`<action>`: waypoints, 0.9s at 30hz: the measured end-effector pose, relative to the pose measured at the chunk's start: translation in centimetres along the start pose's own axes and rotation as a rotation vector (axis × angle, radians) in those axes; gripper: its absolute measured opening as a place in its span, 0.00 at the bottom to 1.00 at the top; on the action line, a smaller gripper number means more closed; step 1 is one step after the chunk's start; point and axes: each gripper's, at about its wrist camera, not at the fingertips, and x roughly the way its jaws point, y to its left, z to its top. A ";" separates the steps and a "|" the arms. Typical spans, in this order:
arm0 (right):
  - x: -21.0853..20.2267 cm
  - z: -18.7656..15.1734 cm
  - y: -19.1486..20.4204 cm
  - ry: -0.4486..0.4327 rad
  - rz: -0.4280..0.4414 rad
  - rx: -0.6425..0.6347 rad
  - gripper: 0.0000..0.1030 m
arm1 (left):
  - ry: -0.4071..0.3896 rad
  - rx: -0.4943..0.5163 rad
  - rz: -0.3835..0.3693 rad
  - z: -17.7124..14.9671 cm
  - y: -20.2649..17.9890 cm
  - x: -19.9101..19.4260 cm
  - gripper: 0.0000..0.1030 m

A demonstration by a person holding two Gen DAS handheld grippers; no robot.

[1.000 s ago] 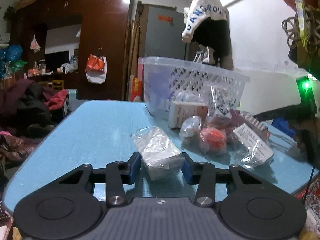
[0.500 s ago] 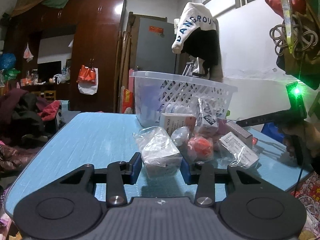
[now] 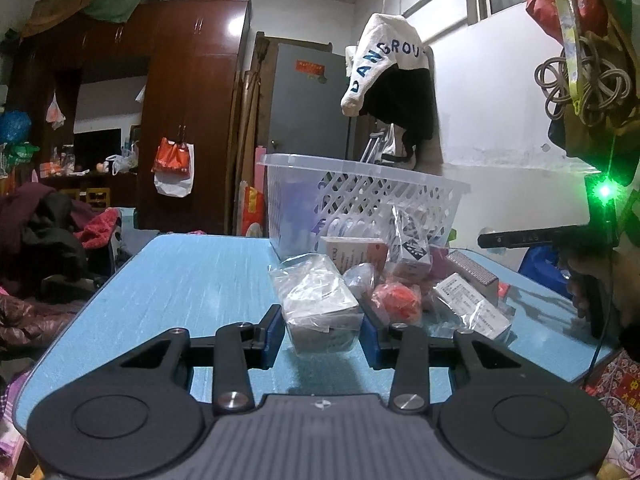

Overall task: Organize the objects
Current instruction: 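Grasp the clear-wrapped white box with left tool while right tool grasps clear bag, then carry both wrapped items over the white basket and open both tools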

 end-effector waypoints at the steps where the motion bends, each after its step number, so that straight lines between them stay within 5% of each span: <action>1: -0.3 0.0 0.0 -0.013 -0.007 -0.006 0.48 | -0.004 0.000 0.000 0.0 0.1 -0.1 0.43; 9: -4.5 1.1 0.0 -0.161 0.029 0.024 0.48 | -0.029 -0.013 -0.031 1.9 0.2 0.0 0.42; 15: -5.8 5.5 2.4 -0.271 0.086 -0.034 0.48 | -0.101 0.028 -0.065 8.1 0.5 1.7 0.42; 21: -0.5 10.8 5.3 -0.231 0.145 -0.086 0.48 | -0.126 0.013 -0.111 16.0 -0.9 7.8 0.42; 26: 4.4 12.7 6.4 -0.164 0.123 -0.125 0.53 | 0.029 -0.059 -0.148 18.6 -1.4 15.6 0.44; 27: 5.2 12.8 6.4 -0.146 0.128 -0.131 0.57 | 0.033 -0.069 -0.151 18.3 -1.4 16.5 0.56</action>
